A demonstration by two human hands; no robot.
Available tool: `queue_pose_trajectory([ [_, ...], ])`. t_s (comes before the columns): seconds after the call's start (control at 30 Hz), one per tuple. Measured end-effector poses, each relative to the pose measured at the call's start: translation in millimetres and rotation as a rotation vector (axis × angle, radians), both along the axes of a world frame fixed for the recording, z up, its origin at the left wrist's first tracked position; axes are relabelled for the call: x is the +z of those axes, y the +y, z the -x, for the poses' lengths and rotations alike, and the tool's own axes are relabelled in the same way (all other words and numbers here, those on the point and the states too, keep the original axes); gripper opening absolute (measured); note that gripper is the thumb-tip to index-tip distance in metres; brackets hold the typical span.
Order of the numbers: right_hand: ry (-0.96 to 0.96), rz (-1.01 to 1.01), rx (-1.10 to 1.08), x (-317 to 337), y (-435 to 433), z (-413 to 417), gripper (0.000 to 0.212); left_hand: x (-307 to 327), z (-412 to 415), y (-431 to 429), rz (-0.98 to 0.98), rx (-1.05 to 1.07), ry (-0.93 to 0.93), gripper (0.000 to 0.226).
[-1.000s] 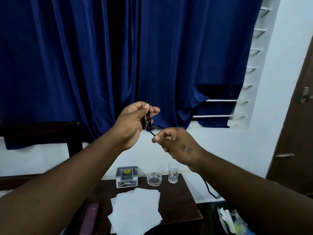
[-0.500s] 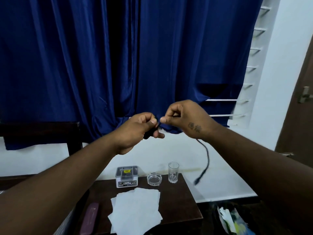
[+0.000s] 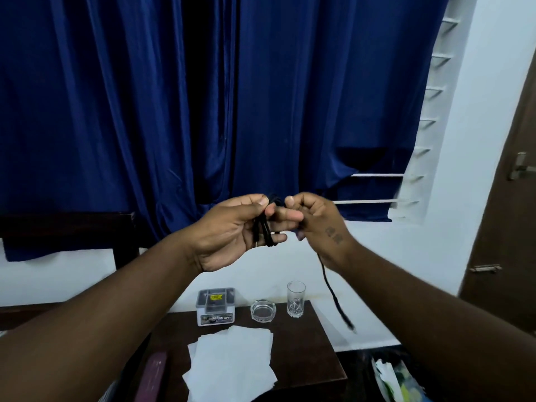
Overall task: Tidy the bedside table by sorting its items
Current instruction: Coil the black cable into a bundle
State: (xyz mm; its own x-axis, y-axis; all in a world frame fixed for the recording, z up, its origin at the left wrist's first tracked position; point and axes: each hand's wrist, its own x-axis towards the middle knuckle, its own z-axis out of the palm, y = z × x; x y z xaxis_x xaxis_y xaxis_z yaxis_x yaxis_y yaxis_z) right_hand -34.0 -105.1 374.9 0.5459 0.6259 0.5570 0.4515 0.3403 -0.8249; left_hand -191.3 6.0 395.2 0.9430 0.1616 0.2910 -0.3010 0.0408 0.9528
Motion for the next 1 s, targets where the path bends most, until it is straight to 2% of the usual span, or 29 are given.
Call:
queue_pose_trajectory([
  [0.07, 0.097, -0.022, 0.0, -14.1, 4.2, 2.7, 0.034, -4.5, -1.2, 0.5, 0.027, 0.004, -0.016, 0.03],
  [0.17, 0.156, -0.015, 0.057, -31.3, 6.2, 9.6, 0.016, -6.3, -0.6, 2.0, 0.121, -0.019, -0.06, 0.031],
  [0.3, 0.178, 0.028, 0.077, -48.9, 10.6, 22.1, 0.024, -4.8, -3.1, 2.2, 0.173, 0.011, -0.118, 0.033],
  [0.53, -0.072, 0.26, 0.025, -61.6, 12.6, 29.7, 0.025, -16.7, -11.0, 12.4, 0.044, 0.282, -0.098, 0.031],
  [0.73, -0.588, 0.578, -0.064, -34.0, -1.8, 32.1, 0.027, -25.8, -15.6, 18.8, -0.185, 0.385, 0.035, 0.027],
  [0.9, -0.688, 0.554, -0.018, 7.2, -18.3, 34.1, 0.017, -37.2, -15.5, 26.1, -0.37, 0.431, 0.034, 0.028],
  [1.0, -0.738, 0.465, -0.009, 25.1, -21.4, 27.5, 0.014, -39.5, -15.7, 22.3, -0.38, 0.354, 0.064, 0.029],
])
